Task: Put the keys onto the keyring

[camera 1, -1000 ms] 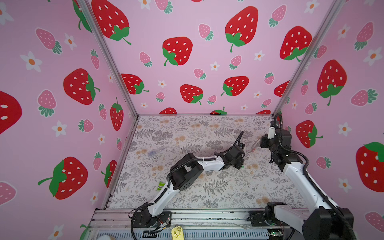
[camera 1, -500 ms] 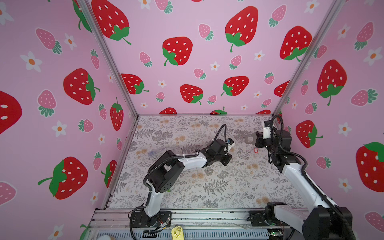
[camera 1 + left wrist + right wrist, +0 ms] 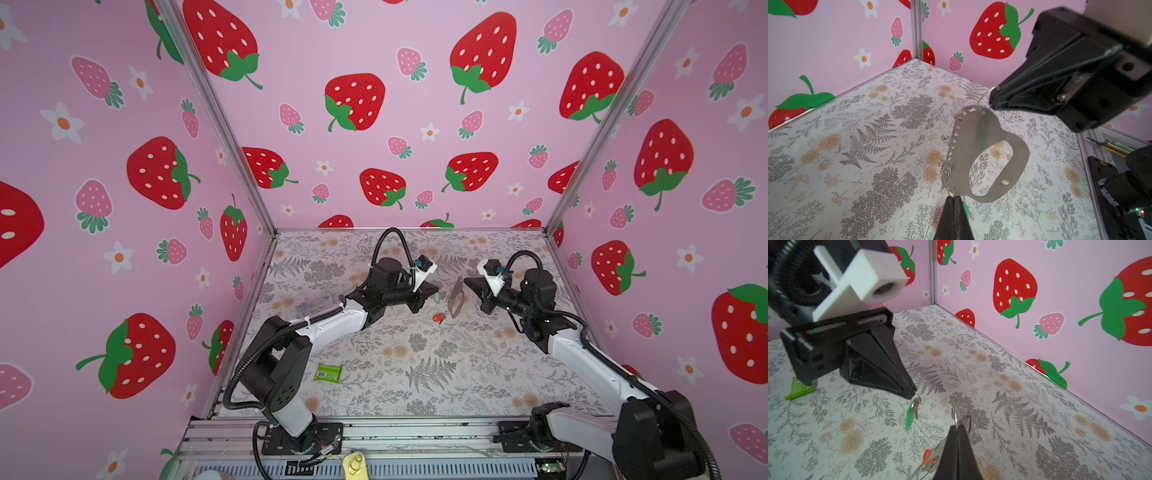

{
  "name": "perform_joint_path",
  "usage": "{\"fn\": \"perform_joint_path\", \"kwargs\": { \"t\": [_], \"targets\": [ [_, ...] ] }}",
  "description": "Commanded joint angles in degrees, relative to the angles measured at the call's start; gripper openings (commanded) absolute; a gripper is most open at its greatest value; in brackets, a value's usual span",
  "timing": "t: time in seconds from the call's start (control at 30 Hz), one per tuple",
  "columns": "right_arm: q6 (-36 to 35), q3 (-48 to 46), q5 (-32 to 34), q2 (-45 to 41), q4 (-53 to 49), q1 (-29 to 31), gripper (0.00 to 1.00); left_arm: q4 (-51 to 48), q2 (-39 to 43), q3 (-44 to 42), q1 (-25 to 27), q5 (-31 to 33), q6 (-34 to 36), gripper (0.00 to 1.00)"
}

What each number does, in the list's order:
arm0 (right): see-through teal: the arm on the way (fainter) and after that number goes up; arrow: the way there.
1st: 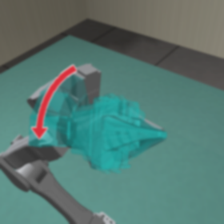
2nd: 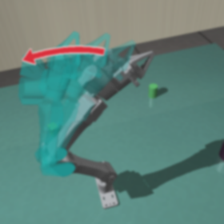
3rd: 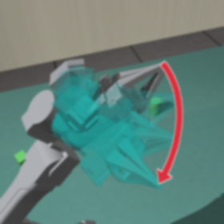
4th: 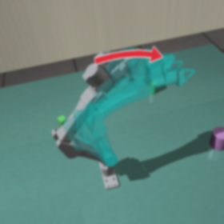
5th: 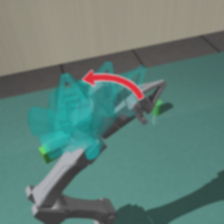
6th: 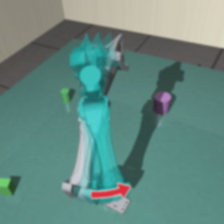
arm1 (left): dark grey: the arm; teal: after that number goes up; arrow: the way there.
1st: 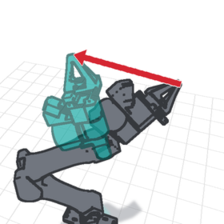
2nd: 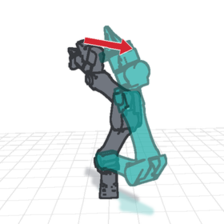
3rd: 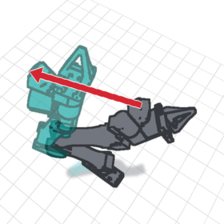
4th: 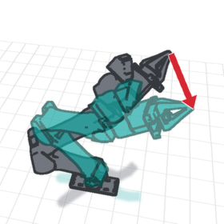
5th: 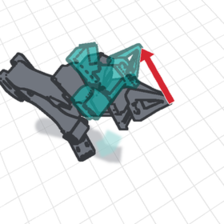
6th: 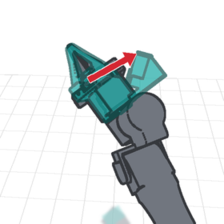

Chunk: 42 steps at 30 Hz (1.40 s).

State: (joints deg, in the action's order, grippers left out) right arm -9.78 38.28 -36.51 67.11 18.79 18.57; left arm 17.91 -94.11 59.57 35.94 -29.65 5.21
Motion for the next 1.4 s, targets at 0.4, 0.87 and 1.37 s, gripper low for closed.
{"fn": "perform_joint_path", "kwargs": {
  "t": [0.4, 0.87, 1.37],
  "targets": [
    [-13.6, 0.8, -6.1, 3.3, 2.6, 3.8, 0.00, -3.5, 1.8, 3.2, -1.2, -7.5, 12.1, 0.00],
    [-12.0, -1.1, -3.9, 2.5, 6.4, 6.6, 0.00, -2.9, 0.1, 4.7, -3.4, -12.5, 10.7, 0.00],
    [-11.7, -7.3, -3.9, 1.2, 18.2, 7.8, 0.00, -2.9, -2.0, 6.9, -5.9, -26.1, 2.3, 0.00]
  ]
}}
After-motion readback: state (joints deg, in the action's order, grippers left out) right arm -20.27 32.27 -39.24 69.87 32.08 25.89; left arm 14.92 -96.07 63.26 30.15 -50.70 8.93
